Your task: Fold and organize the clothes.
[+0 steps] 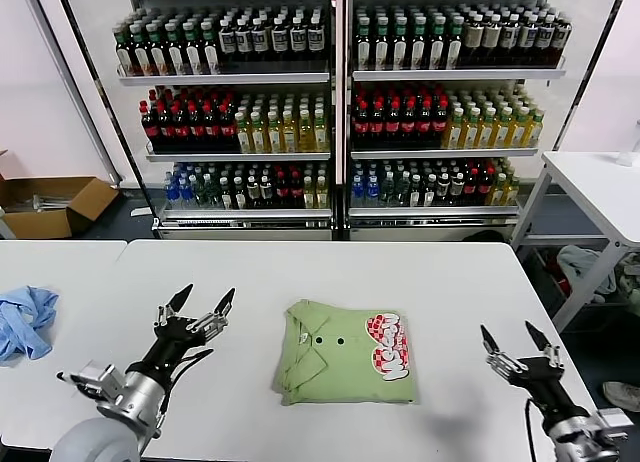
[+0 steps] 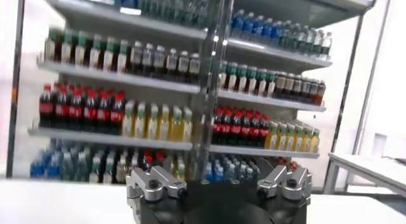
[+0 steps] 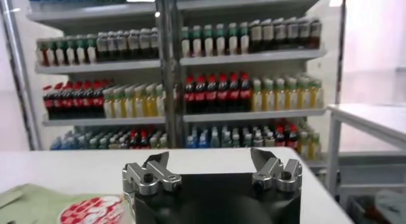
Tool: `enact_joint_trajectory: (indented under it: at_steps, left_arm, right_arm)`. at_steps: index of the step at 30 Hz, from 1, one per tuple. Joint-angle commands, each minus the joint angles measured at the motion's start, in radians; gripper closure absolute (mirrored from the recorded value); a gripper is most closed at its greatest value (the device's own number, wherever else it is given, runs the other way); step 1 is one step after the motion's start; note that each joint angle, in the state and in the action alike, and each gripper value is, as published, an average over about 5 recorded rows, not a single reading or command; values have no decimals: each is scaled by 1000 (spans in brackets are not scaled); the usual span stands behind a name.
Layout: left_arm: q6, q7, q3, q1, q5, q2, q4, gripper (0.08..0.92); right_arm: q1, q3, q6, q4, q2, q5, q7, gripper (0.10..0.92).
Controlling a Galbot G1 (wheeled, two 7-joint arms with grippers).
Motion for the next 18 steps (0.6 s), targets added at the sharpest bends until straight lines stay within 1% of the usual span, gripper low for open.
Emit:
enact_joint_trajectory:
  at_steps: [1, 5, 9, 18]
  left_arm:
    - [-119, 225, -175, 123, 331, -203, -25, 177]
    - [-176, 277, -227, 148, 388, -262, -5, 177]
    - [-210, 298, -252, 153, 380, -294, 24, 177]
    - [-225, 313, -273, 161, 376, -294, 36, 177]
  right_arm:
    - [-123, 140, 128, 14, 59, 50, -96, 203]
    - [-159, 112, 165, 17, 62, 21, -109, 203]
    - [-178, 82, 203, 18, 89, -47, -128, 203]
    - [-172, 48, 222, 15, 139, -127, -117, 203]
